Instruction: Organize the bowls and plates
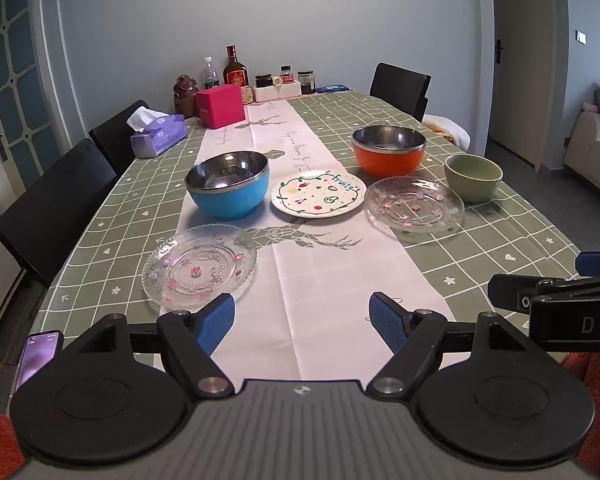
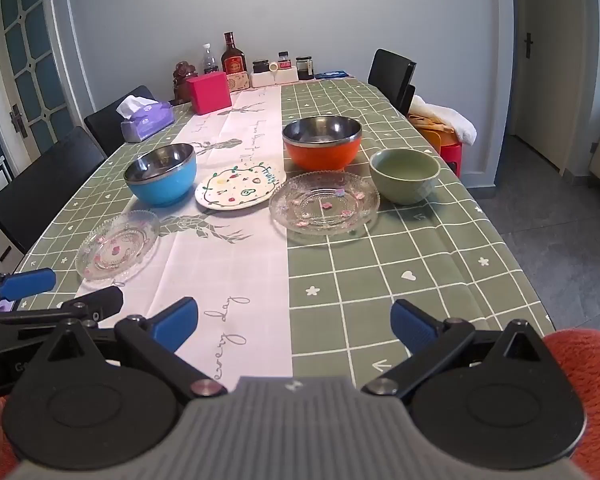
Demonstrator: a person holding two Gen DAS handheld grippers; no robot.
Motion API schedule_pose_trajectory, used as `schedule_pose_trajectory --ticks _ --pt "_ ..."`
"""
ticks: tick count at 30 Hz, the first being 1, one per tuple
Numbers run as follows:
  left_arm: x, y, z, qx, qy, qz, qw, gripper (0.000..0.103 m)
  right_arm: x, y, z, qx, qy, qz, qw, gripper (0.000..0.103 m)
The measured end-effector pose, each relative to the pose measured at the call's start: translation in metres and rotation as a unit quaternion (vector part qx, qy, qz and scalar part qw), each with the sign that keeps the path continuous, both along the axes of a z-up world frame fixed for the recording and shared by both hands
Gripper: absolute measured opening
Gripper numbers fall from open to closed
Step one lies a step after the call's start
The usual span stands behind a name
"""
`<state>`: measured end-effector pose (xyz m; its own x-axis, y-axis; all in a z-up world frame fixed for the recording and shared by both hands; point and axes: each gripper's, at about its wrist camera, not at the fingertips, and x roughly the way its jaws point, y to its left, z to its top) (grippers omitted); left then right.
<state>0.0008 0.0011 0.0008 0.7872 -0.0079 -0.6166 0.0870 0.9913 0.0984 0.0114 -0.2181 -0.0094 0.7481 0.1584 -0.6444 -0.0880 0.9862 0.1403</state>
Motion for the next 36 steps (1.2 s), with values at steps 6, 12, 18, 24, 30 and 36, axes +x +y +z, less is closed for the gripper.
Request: schedule_pose_trajectory --ticks 6,12,18,24,30,36 --pt "-0.0016 -0.001 0.002 0.008 -0.005 0.0 1.0 0.09 0.0007 0.002 0.0002 -0.002 0.0 0.002 1.0 0.1" --pt "-0.0018 -0.0004 0.001 0.005 -0.004 0.0 1.0 0.09 0.0015 0.0058 0.0013 -0.002 0.001 0.001 1.0 0.1" --pt "-0.0021 0.0005 0.0006 0.003 -0.003 0.001 1.0 0.09 0.0021 0.0054 -0.0012 -0.003 0.002 0.004 1.0 0.1" --pt "-0.0021 0.0001 0.0006 0.003 -0.004 0.002 1.0 0.09 0.0022 0.0062 -0.0008 -0.006 0.004 0.006 1.0 0.1" --pt "0.0009 0.0002 -0.0011 0.002 -0.003 0.0 1.0 0.09 0.0026 0.0059 -0.0013 -0.006 0.004 0.007 1.0 0.1" --pt "0.0012 0.0001 -0.001 0.0 -0.003 0.001 1.0 0.09 0.0028 0.0064 -0.0026 -0.005 0.007 0.006 1.0 0.1"
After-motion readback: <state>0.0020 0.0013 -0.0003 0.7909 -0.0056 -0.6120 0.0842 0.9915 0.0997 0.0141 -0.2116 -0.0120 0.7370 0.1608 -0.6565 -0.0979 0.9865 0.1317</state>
